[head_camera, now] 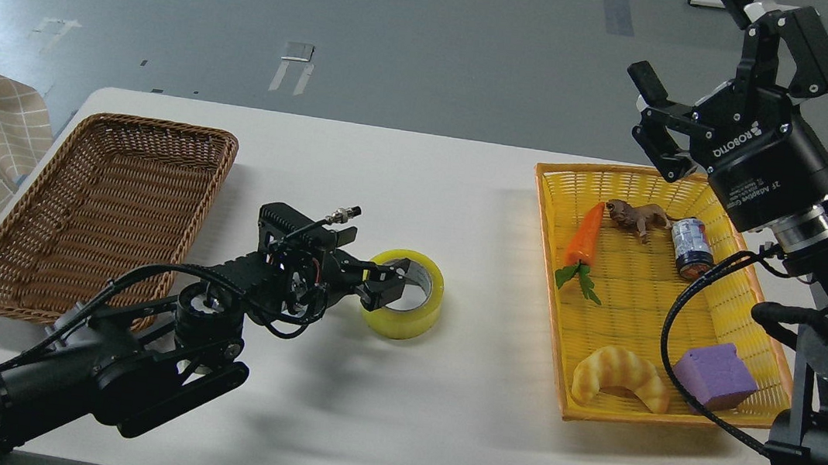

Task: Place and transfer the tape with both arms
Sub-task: 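Grasp the tape roll's rim with the left gripper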

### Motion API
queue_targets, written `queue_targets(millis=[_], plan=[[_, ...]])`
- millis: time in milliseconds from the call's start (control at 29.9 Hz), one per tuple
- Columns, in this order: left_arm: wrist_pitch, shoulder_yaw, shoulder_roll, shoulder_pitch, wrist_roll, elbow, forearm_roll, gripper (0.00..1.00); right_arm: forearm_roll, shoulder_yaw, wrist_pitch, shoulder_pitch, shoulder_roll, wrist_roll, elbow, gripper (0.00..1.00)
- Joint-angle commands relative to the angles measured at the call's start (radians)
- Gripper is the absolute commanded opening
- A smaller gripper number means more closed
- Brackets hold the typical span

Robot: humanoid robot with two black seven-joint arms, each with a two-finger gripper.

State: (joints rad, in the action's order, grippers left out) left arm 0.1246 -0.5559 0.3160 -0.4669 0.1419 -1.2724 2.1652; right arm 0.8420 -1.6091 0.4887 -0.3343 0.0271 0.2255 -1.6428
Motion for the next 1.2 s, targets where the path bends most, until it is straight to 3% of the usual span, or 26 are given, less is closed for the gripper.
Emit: queue_targets(millis=[0,167,435,502,602,869,1003,1170], plan=[[0.003,0.001,-0.003,0.002,-0.005,0.004,-0.008,0.98,0.000,-0.002,0.000,0.008,0.002,-0.002,0.000,1.00],[0.003,0.001,-0.006,0.002,-0.013,0.027,-0.051,0.79,0.000,-0.002,0.000,0.021,0.004,-0.002,-0.002,1.00],[0.007,0.001,0.000,0.004,-0.019,0.038,-0.065,0.76,0.000,-0.003,0.000,0.034,0.017,-0.002,-0.012,1.00],[0.015,0.001,0.002,0.004,-0.024,0.041,-0.067,0.67,0.000,-0.003,0.000,0.035,0.019,-0.002,-0.012,1.00],[0.030,0.001,0.003,0.002,-0.025,0.039,-0.100,0.62,0.000,-0.003,0.000,0.035,0.031,-0.003,-0.012,1.00],[0.044,0.001,0.002,0.001,-0.031,0.039,-0.142,0.59,0.002,-0.003,0.000,0.041,0.040,-0.003,-0.012,1.00],[0.047,0.001,0.003,0.001,-0.031,0.039,-0.145,0.47,0.002,-0.003,0.000,0.047,0.045,-0.003,-0.012,1.00],[0.047,0.001,0.003,-0.004,-0.031,0.041,-0.143,0.41,0.002,-0.003,0.000,0.055,0.045,-0.003,-0.011,1.00]])
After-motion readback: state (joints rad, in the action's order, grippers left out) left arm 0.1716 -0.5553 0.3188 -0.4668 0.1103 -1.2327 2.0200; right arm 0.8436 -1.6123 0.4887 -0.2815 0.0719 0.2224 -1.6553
